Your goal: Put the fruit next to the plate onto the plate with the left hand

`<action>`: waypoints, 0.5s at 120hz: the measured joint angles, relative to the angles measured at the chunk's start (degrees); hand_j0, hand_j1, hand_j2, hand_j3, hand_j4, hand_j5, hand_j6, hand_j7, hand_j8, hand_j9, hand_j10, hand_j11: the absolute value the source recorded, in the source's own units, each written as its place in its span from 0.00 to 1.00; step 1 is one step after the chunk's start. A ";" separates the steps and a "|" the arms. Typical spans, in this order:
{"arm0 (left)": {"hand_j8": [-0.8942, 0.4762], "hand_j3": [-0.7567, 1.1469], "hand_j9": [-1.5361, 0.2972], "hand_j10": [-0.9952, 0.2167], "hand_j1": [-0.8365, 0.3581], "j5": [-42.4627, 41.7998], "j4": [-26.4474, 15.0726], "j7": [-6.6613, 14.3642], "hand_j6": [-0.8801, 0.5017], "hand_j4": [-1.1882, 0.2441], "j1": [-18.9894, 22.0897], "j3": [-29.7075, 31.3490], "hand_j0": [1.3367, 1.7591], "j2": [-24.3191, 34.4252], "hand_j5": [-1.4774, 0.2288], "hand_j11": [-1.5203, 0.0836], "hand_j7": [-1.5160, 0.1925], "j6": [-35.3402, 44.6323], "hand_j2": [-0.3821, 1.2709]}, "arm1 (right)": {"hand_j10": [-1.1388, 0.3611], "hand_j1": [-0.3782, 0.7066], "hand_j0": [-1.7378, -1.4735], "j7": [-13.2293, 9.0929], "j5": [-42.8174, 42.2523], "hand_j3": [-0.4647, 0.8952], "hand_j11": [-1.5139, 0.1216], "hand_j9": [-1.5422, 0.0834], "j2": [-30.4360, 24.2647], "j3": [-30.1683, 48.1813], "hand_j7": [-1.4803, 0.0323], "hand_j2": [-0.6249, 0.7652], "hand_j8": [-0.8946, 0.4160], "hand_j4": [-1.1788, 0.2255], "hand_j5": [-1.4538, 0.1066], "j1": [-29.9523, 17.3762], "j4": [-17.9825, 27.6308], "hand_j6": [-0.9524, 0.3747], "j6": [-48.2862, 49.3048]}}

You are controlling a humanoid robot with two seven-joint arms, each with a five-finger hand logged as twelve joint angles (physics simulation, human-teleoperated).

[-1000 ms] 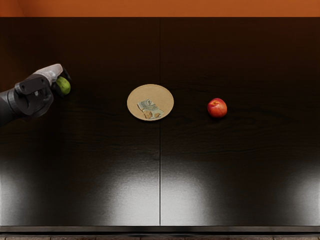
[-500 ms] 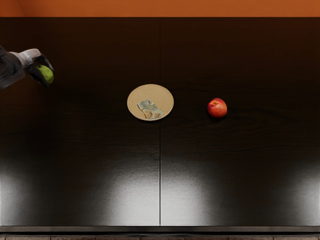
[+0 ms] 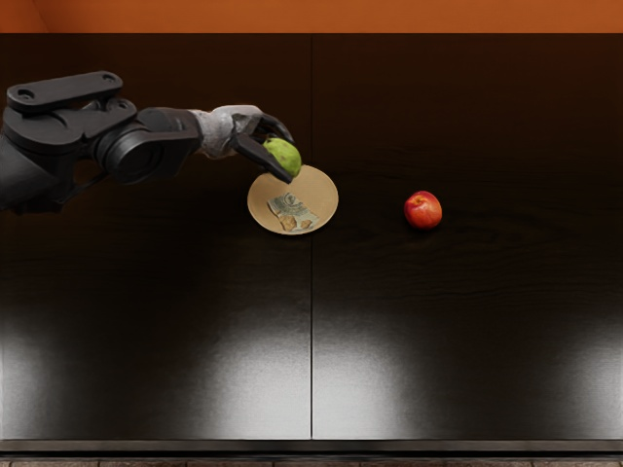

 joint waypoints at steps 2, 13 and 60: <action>0.35 0.40 0.22 0.14 0.45 0.03 0.03 0.02 0.36 0.40 0.18 -0.27 0.74 -0.35 0.16 0.24 0.22 -0.15 0.52 | 0.76 0.03 0.30 0.01 0.01 0.34 0.93 0.95 0.00 0.00 0.98 0.45 0.68 0.84 0.93 0.00 0.00 0.72 0.00; 0.35 0.40 0.22 0.14 0.44 0.14 0.59 0.05 0.38 0.38 1.40 -1.19 0.75 -0.66 0.16 0.24 0.23 -0.62 0.55 | 0.76 0.03 0.30 0.00 0.01 0.34 0.93 0.95 0.00 0.00 0.98 0.45 0.68 0.84 0.93 0.00 0.00 0.72 0.00; 0.51 0.40 0.62 0.60 0.77 1.11 3.79 0.19 0.51 0.65 1.33 -2.01 0.76 -1.35 0.62 0.70 0.65 -0.19 0.33 | 0.76 0.03 0.30 0.00 0.03 0.34 0.93 0.95 0.00 0.00 0.98 0.45 0.68 0.84 0.93 0.00 0.00 0.72 0.00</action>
